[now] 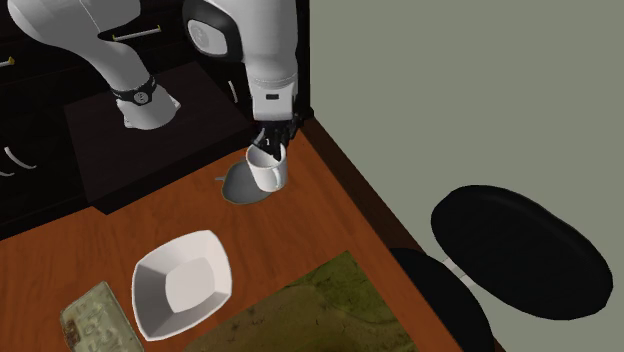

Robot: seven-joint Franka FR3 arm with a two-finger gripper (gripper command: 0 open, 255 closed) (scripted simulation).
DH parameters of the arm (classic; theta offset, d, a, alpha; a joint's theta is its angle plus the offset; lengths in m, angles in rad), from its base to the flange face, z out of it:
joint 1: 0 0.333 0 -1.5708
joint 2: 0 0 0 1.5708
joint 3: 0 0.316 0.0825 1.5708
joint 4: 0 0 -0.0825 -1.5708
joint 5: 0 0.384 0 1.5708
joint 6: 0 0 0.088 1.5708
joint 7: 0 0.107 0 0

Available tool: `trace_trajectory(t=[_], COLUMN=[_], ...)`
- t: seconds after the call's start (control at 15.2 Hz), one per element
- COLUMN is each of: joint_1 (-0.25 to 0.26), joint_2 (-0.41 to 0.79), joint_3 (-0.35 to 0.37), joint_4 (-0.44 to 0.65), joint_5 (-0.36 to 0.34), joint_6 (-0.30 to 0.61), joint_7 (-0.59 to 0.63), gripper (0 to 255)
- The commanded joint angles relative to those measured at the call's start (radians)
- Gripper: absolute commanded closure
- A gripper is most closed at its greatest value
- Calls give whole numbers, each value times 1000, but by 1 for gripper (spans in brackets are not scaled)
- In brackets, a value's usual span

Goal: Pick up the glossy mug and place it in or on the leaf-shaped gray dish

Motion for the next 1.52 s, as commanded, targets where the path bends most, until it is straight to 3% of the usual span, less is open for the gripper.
trace_trajectory(t=[0.0, 0.33, 1.45], joint_1=[-11, -23, -15], joint_2=[-77, -264, -40], joint_3=[6, 10, -20], joint_4=[-92, -311, -332], joint_5=[23, 92, -58], joint_6=[19, 62, 293], joint_7=[-16, -71, 46], gripper=[255, 255, 255])
